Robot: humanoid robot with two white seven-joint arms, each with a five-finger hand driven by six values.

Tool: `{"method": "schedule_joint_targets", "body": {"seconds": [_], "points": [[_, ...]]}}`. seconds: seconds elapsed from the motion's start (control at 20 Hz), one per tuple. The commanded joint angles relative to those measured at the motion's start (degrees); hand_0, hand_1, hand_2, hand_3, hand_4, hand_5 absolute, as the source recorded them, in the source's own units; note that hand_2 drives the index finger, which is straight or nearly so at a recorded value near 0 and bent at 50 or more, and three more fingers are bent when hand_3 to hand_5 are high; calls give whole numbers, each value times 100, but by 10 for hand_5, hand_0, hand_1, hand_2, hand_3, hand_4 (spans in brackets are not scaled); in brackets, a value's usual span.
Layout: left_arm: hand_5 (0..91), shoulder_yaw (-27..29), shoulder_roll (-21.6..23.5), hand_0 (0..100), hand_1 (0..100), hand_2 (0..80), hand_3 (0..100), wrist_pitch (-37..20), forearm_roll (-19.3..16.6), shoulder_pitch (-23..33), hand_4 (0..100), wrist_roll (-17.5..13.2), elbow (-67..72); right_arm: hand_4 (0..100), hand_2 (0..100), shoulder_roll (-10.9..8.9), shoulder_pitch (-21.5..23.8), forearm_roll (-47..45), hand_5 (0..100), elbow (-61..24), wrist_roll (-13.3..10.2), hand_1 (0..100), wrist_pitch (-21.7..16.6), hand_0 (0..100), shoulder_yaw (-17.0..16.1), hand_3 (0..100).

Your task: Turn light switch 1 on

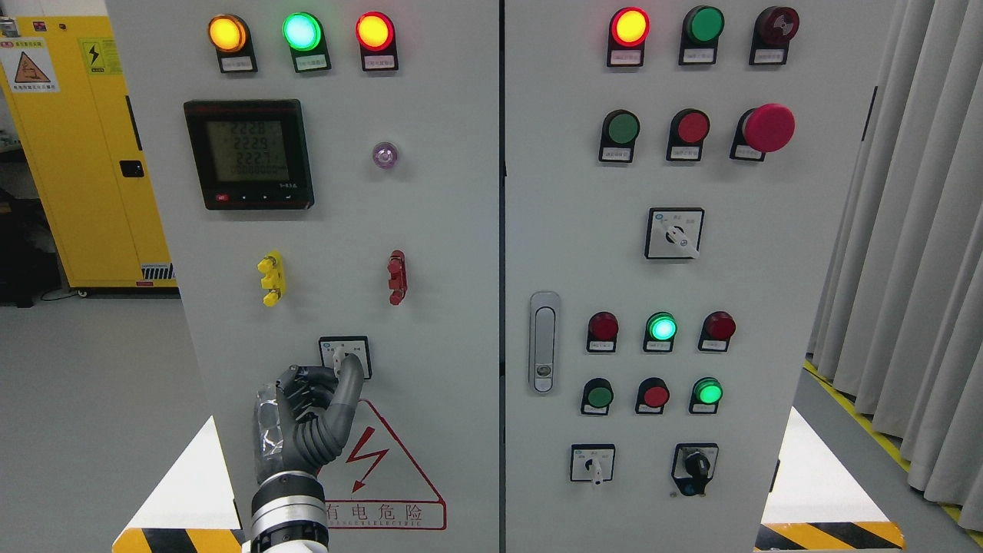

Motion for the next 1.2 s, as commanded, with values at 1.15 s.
{"method": "schedule_joint_targets", "body": {"seconds": [1.15], "points": [[845, -3, -2, 496, 532, 588, 883, -17, 17, -9, 804, -4, 58, 0, 40, 0, 0, 0, 0, 0, 5, 500, 3, 0, 0, 0]]}}
